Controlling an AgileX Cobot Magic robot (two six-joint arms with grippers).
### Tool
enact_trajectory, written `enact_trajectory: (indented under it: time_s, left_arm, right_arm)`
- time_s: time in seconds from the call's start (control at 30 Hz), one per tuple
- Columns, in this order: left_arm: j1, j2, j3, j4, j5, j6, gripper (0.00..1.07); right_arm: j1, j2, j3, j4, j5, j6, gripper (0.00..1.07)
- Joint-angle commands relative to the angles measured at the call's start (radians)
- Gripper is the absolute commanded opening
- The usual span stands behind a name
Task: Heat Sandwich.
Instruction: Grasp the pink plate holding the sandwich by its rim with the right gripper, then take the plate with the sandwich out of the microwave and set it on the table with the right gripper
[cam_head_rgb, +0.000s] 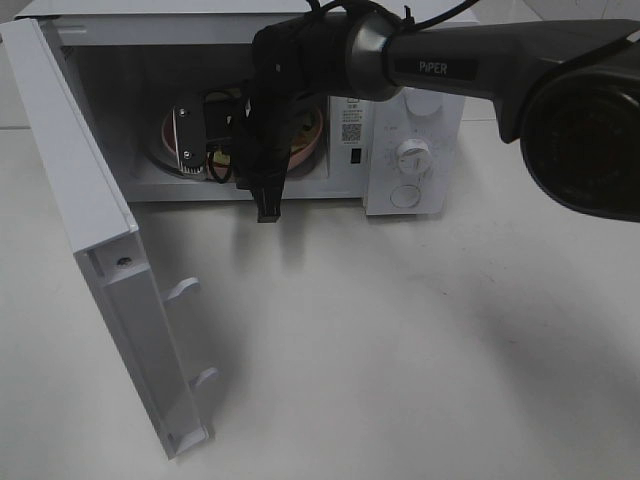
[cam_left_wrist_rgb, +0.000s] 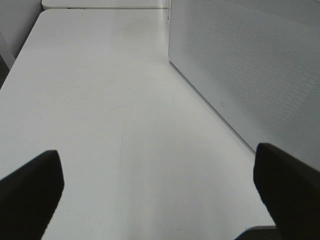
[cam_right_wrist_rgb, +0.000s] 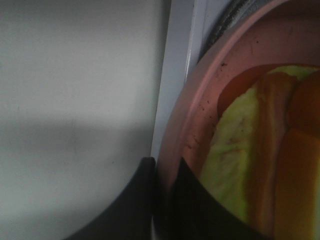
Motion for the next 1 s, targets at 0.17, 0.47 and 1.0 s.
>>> enact_trajectory:
  time_s: [0.17, 0.47, 1.0]
  left_arm:
    - [0.003, -0.019, 0.001, -0.006, -0.007, 0.004, 0.98]
    - [0.003, -0.019, 0.001, -0.006, -0.007, 0.004, 0.98]
    - [0.003, -0.019, 0.001, -0.006, -0.007, 0.004, 0.98]
  right_arm:
    - [0.001, -0.004, 0.005, 0.028, 0.086, -0.027, 0.0]
    - [0.001, -0.023, 0.014, 0.024, 0.086, -0.029, 0.0]
    - [0.002, -0.215, 0.31, 0.0, -0.099, -0.126, 0.0]
